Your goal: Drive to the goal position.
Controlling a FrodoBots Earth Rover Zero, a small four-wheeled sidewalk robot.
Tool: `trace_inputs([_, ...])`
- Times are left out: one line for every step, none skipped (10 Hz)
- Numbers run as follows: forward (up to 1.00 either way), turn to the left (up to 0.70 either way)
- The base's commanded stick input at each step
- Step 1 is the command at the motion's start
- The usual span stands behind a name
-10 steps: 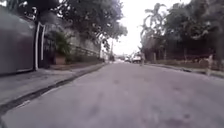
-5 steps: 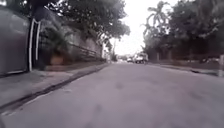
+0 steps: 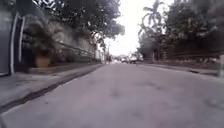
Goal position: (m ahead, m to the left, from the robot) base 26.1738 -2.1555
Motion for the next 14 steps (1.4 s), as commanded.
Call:
trace_inputs([1.00,0.00])
trace_inputs([1.00,0.00])
trace_inputs([1.00,0.00])
trace_inputs([1.00,0.00])
trace_inputs([1.00,0.00])
trace_inputs([1.00,0.00])
trace_inputs([1.00,0.00])
trace_inputs([1.00,-0.06])
trace_inputs([1.00,-0.20])
trace_inputs([1.00,-0.40])
trace_inputs([1.00,-0.40])
trace_inputs([1.00,-0.40])
trace_inputs([1.00,-0.40])
trace_inputs([1.00,-0.28])
